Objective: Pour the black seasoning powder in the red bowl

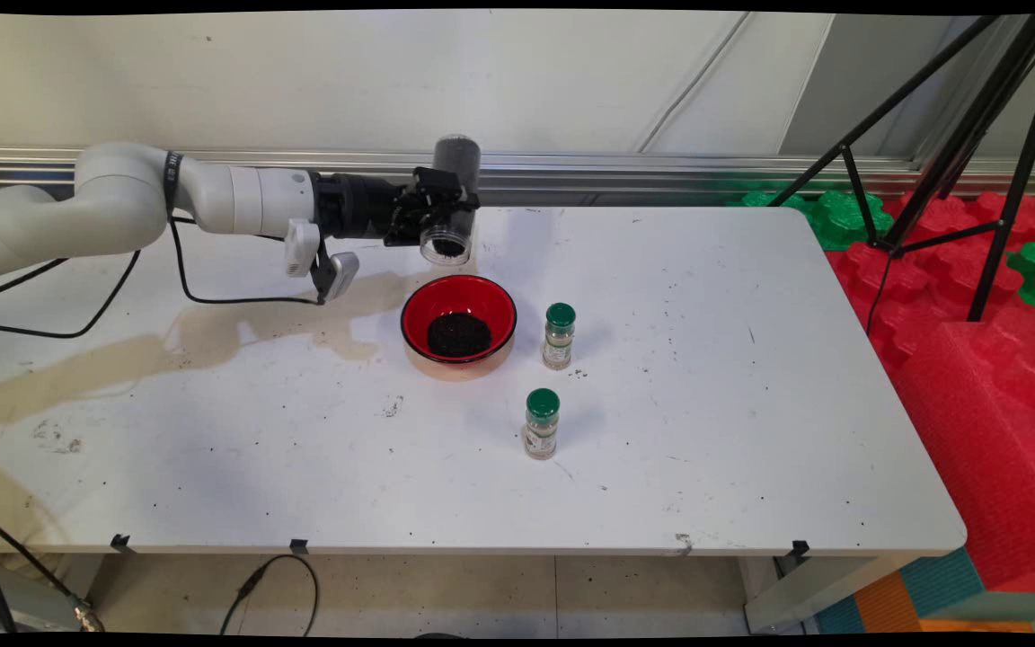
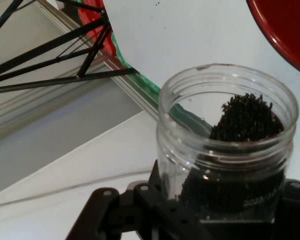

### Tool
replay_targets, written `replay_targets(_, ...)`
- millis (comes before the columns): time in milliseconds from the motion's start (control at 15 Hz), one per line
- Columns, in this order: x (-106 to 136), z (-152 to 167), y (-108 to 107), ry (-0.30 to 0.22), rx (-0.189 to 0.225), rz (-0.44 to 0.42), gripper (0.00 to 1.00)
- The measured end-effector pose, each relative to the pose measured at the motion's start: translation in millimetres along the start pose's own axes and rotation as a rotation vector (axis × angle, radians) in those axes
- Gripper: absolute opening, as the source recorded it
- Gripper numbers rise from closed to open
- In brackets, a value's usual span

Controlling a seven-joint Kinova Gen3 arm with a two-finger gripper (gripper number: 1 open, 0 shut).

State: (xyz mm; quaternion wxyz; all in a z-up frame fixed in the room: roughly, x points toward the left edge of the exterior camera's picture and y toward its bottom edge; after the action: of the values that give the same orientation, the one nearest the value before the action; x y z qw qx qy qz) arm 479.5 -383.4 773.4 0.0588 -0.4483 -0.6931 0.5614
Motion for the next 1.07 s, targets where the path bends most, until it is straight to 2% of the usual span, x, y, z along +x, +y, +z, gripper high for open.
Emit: replay_targets(1067,7.7,-2.6,-7.9,0.007,0.027,0.098,0.0)
